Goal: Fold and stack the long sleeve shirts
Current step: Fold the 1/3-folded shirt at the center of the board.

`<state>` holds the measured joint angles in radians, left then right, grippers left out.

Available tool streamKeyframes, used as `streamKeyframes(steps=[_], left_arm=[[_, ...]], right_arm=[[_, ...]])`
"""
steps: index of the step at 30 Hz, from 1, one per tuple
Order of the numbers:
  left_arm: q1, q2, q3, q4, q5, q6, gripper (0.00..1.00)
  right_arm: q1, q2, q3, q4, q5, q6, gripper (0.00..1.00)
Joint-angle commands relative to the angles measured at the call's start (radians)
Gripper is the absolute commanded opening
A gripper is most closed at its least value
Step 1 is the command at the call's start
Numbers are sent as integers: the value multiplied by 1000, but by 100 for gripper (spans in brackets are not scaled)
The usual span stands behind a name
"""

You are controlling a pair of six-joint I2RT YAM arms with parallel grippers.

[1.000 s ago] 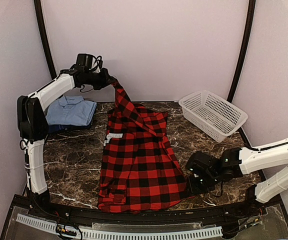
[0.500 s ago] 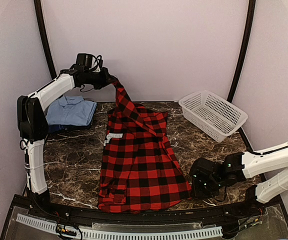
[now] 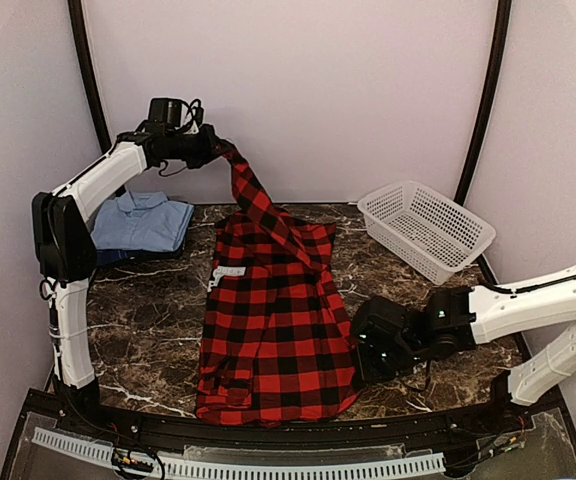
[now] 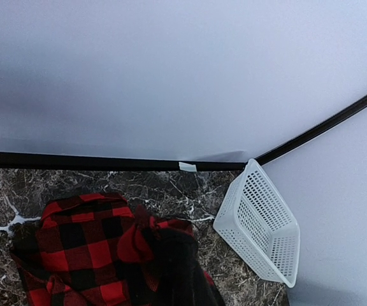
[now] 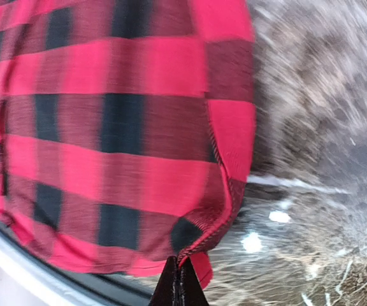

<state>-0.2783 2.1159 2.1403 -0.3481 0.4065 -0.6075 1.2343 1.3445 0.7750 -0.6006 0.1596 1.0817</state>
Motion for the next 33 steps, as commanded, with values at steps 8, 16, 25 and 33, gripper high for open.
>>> streamKeyframes(steps=[8, 16, 25, 33], left_arm=[[45, -15, 95, -27, -27, 60, 0], [82, -20, 104, -70, -49, 90, 0], [89, -35, 94, -105, -93, 127, 0], [94, -90, 98, -76, -91, 140, 0]], right_arm=[[103, 161, 289, 18, -53, -265, 0], [114, 282, 348, 129, -195, -342, 0], [109, 353, 384, 180, -243, -359, 0], [92, 391, 405, 182, -268, -372, 0]])
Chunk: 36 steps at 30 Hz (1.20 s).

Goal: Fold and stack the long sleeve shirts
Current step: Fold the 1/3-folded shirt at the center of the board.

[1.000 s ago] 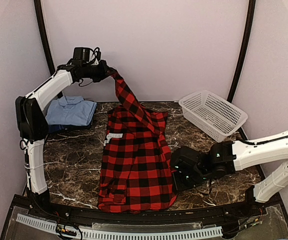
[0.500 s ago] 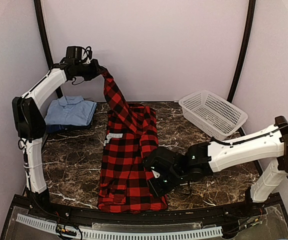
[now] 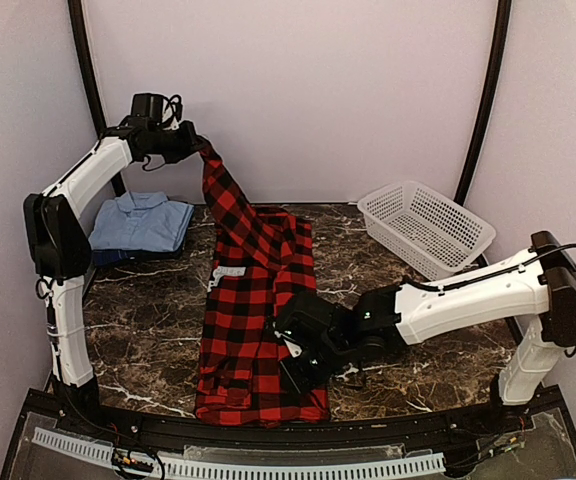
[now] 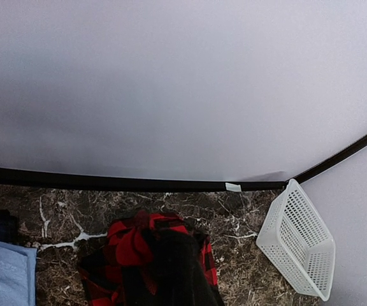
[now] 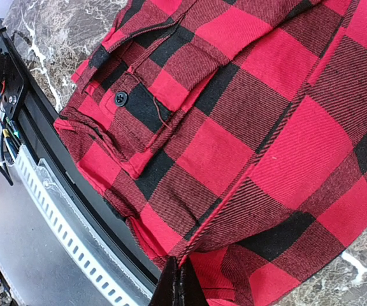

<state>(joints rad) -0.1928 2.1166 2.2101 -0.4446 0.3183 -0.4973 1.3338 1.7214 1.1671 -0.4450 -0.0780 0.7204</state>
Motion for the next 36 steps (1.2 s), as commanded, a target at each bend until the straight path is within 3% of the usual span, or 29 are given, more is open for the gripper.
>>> streamKeyframes(steps=[1, 6, 11, 31, 34, 36], left_arm=[[9, -100, 22, 35, 2, 31, 0], [9, -210, -101, 118, 42, 38, 0], [9, -307, -208, 162, -7, 67, 0], [9, -355, -435, 159, -39, 76, 0], [9, -356, -451, 159, -21, 73, 0], [9, -360, -471, 163, 8, 65, 0]], right_arm=[[-11, 15, 7, 29, -34, -10, 0], [-19, 20, -13, 45, -51, -9, 0], [-22, 34, -18, 65, -76, -13, 0], [-47, 106, 46, 75, -192, -80, 0], [-48, 109, 51, 69, -205, -97, 11], [-58, 93, 62, 56, -196, -113, 27]])
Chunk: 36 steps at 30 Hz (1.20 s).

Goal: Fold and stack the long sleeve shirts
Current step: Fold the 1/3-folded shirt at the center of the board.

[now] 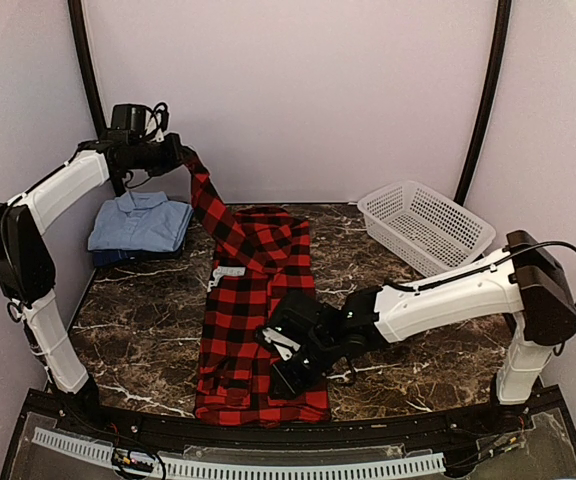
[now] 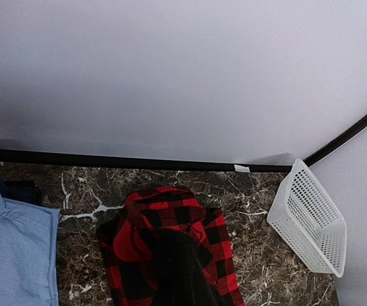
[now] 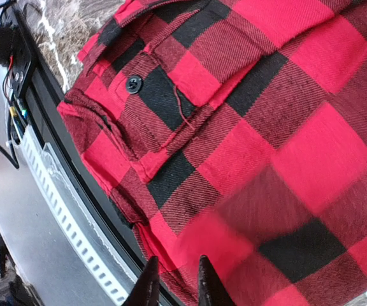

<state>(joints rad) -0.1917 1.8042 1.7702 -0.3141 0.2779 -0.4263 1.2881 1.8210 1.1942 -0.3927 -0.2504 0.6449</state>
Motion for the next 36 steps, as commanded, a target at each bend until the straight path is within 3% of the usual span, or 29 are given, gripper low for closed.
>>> streamKeyframes(steps=[1, 5, 9, 14, 21, 28, 36], left_arm=[[7, -49, -39, 37, 71, -10, 0], [-2, -73, -116, 54, 149, -38, 0], [-32, -120, -223, 68, 209, -46, 0], [-124, -160, -332, 35, 270, -30, 0], [-340, -171, -449, -62, 305, 2, 0], [-539, -163, -506, -184, 295, 31, 0], [-643, -135, -541, -233, 292, 18, 1]], right_arm=[[-20, -19, 38, 2, -21, -46, 34], [-86, -77, 35, 4, -3, -63, 51], [-171, -122, 36, 21, 21, -79, 58], [-312, -159, 32, 65, 68, -83, 60], [-503, -156, 27, 163, 94, -68, 60], [-548, -94, 60, 177, 96, -88, 60], [-551, -64, 20, 223, 62, -74, 60]])
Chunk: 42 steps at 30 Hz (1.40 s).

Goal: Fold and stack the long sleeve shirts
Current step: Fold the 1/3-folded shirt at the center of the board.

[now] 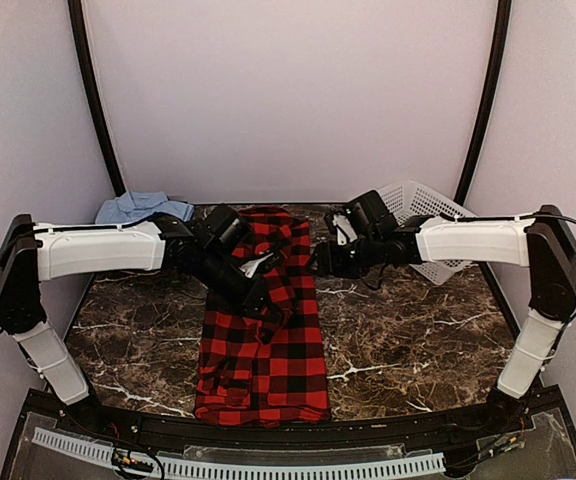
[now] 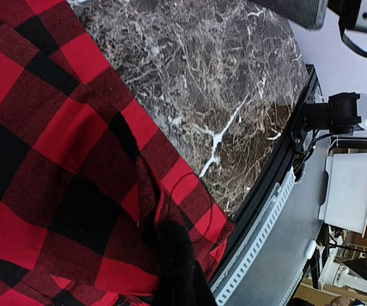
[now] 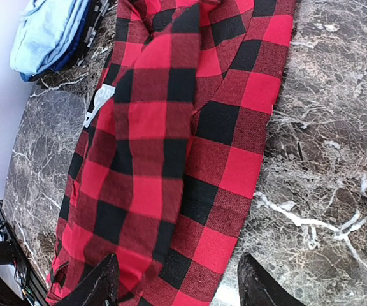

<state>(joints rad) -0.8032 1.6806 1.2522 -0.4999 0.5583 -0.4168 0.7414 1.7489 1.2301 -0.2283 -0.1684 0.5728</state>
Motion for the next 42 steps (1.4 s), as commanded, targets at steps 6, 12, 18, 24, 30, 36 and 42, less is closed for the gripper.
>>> streamKeyframes(steps=[6, 12, 18, 24, 30, 36, 42], left_arm=[[-70, 13, -26, -54, 2, -2, 2], [-87, 39, -20, -36, 9, -12, 2], [-118, 78, -10, -23, 23, -13, 3], [-144, 117, -16, 8, 40, -18, 3], [-168, 143, -18, 23, 74, -10, 3], [-180, 149, -16, 25, 71, -1, 28], [-175, 81, 24, 11, -15, -4, 61]], right_arm=[[-4, 6, -49, 76, -29, 0, 60], [-5, -9, -83, 92, -27, 7, 60], [-4, -24, -110, 101, -21, 11, 61], [-4, -36, -135, 109, -20, 17, 60], [-2, -44, -172, 134, -28, 31, 60], [1, -45, -174, 130, -29, 29, 61], [10, -53, -167, 115, -9, 14, 61]])
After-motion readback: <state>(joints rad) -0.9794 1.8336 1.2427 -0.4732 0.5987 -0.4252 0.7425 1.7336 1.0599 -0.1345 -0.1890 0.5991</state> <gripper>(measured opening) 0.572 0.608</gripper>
